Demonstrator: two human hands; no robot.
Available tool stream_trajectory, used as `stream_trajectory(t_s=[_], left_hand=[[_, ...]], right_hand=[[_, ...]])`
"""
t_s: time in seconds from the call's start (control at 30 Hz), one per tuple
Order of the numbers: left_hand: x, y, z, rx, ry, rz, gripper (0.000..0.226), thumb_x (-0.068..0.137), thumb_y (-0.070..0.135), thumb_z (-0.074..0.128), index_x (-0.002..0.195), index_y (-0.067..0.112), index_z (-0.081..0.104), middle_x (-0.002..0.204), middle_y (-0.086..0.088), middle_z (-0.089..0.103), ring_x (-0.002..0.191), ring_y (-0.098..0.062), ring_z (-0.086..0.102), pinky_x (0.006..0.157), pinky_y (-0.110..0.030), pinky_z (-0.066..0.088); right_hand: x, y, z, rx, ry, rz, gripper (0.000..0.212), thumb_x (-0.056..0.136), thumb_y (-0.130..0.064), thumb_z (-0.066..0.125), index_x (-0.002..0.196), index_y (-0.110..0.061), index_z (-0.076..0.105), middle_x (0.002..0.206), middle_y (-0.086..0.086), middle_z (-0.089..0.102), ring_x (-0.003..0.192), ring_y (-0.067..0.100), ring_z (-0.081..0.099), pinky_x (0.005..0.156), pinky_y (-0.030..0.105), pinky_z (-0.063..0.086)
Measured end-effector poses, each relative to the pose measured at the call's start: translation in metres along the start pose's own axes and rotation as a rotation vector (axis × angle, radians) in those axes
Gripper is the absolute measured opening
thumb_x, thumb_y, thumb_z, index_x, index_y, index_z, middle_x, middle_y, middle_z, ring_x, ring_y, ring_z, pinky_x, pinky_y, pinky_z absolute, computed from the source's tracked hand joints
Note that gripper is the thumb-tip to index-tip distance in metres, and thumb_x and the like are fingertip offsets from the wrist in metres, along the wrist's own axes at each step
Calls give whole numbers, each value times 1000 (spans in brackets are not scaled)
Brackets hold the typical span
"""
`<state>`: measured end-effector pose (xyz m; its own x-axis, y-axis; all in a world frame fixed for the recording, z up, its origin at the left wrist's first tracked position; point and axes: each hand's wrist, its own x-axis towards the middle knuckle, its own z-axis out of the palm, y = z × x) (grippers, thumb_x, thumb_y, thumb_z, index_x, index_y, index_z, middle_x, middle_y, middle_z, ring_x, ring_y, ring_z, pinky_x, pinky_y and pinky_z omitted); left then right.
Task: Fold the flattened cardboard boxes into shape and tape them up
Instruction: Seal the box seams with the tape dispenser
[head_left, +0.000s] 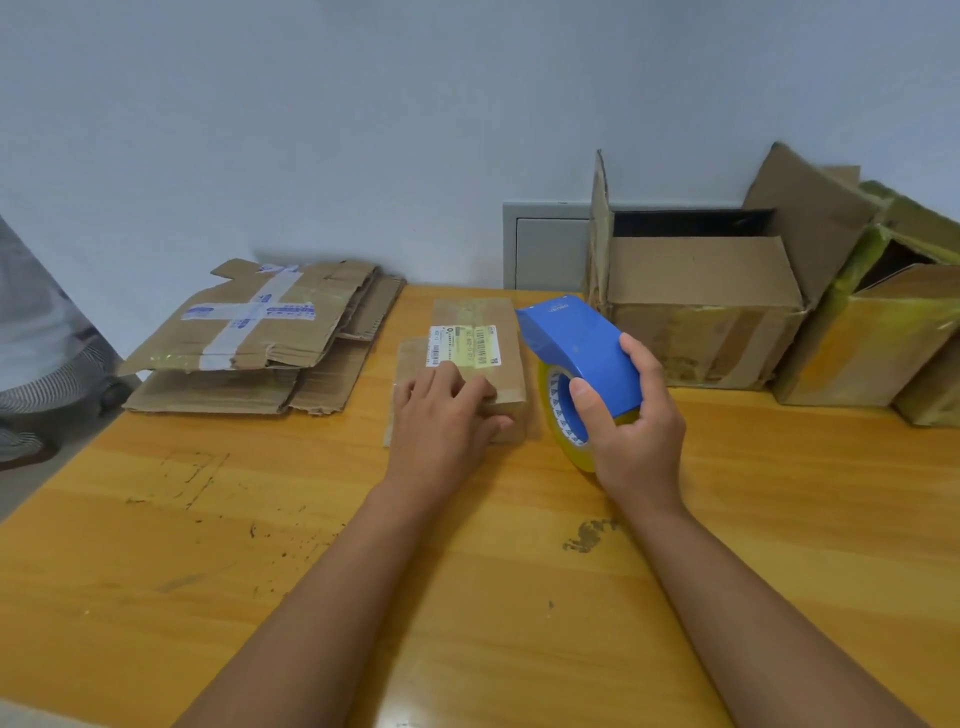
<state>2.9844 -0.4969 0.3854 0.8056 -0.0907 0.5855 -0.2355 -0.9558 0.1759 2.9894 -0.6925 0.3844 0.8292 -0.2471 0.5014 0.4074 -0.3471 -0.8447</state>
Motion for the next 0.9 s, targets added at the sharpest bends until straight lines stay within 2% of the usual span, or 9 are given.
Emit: stream_trajectory(t_s=[0.1,0.2,0.27,0.37,0.5,0.67,0.77,0.9], left_hand=[[-2,-1,0,36,-18,-15,35,81,42,77,105,19,68,93,-2,56,92,-25,54,82,-33,26],[-2,8,4,61,18,-45,34,80,41,78,98,13,68,91,-5,58,89,-29,56,82,-36,28],[-2,10,7,28,62,-40,30,81,41,77,93,15,69,90,-3,56,89,-27,54,84,-37,27],[-7,2,9,-59,101,-70,24,88,43,70,98,21,72,98,-1,57,98,-22,50,89,-38,26],[-5,-3,9,-103,137,-1,14,91,26,67,101,18,75,92,-3,58,89,-27,53,79,-37,31],[-6,-8,12,-121,81,-62,19,91,26,70,110,25,73,112,-5,59,109,-28,49,94,-47,34],[-8,-15,11,-157,77,-23,25,90,23,72,114,22,73,114,-5,60,106,-26,52,86,-41,37],[-3,-6,12,-197,108,-65,25,88,25,75,109,13,70,109,-5,63,100,-23,56,82,-32,39]], right_hand=[[0,0,0,2,-1,-4,69,82,-59,59,141,-23,51,132,-7,56,115,15,57,90,40,53],[0,-1,0,6,-2,6,69,82,-58,59,141,-23,51,132,-6,56,115,17,58,92,45,53],[-1,-1,0,6,0,4,69,82,-58,59,141,-23,51,133,-6,56,116,17,58,93,45,52],[-2,-1,-1,3,-3,1,70,82,-59,59,141,-23,50,134,-6,56,118,15,57,94,43,52],[-1,0,-1,6,-7,5,69,82,-59,59,141,-24,50,133,-7,55,116,16,57,92,43,53],[-2,0,-2,-5,-9,-3,69,83,-59,59,142,-24,49,132,-5,56,114,17,58,89,43,54],[-1,0,-1,-8,-10,-3,69,83,-59,59,142,-24,49,133,-4,56,114,18,58,89,42,54],[-2,-1,-1,-7,-9,-4,69,83,-59,58,142,-23,50,132,-4,56,112,18,58,88,42,54]])
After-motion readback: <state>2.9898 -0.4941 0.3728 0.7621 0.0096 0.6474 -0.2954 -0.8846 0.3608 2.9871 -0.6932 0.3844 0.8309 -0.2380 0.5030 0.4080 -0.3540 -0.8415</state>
